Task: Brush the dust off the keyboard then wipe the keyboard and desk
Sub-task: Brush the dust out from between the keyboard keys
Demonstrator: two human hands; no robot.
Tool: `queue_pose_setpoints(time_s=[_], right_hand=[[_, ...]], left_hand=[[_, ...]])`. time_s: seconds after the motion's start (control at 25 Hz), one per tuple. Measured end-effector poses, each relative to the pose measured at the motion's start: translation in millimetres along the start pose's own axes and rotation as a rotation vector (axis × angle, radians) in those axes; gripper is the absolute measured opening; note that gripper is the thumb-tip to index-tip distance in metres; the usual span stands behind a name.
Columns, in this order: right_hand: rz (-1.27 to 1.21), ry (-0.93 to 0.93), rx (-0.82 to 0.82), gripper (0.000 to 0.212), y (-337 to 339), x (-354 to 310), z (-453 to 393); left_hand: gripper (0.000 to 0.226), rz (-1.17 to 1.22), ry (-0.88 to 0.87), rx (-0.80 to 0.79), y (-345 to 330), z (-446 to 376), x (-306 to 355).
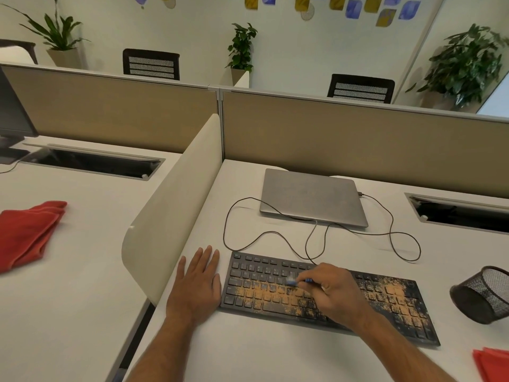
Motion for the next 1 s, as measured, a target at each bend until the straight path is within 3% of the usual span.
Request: queue_pose_setpoints(time_s=[0.16, 0.32, 0.52, 0.68, 0.88, 1.0], right_hand=[[0.001, -0.048, 0.101, 0.021, 4.9, 3.0, -4.3], [0.013, -0.027, -0.06, 0.022, -4.1, 6.6, -1.8], [-0.041, -0.062, 0.086, 0.021, 7.3, 7.2, -2.4], [-0.022, 0.002, -0.046, 0.024, -5.8, -0.5, -0.3], [-0.102, -0.053, 0.06, 0.022, -7.7, -1.4, -6.5], [-0.044, -0.026, -0.001, 0.027, -13.5, -3.6, -10.6]], left_hand=[[0.078, 0.0, 0.003, -0.016, 1.6, 0.3, 0.6], [0.078, 0.004, 0.002, -0.018, 2.4, 0.2, 1.5], [0.077, 0.003, 0.001, -0.017, 1.8, 0.4, 1.5], [0.076, 0.006, 0.0, -0.017, 1.4, 0.3, 0.8], [0.078, -0.004, 0.005, -0.024, 3.6, 0.7, 1.9], [0.078, -0.008, 0.005, -0.026, 4.0, 1.3, 2.1]])
Point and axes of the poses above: each hand's wrist, its own z-axis away from the middle knuckle, its own y-axis out of the back of the hand, x = y × z, the point moved 2 cm from there along -z, towards the middle knuckle, and after that the axes turned 1 degree about -z, right-handed, at the moved point
